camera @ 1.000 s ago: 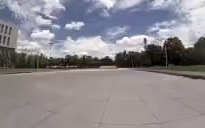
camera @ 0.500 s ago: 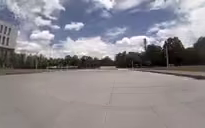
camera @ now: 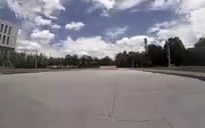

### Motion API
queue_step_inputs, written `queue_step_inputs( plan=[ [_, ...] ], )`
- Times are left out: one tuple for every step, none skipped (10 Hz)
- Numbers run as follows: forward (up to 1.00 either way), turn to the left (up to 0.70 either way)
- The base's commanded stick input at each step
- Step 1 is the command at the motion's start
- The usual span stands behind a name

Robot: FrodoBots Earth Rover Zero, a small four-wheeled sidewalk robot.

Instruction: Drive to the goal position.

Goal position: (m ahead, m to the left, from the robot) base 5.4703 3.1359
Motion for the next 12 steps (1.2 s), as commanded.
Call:
queue_step_inputs(
  plan=[
    [0.7, 0.05],
    [0.7, 0.11],
    [0.7, 0.14],
    [0.7, 0.33],
    [0.7, 0.33],
    [0.7, 0.14],
    [0.7, 0.09],
    [0.7, 0.08],
    [0.7, 0.03],
    [0.7, 0.03],
    [0.7, 0.02],
    [0.7, 0.14]
  ],
)
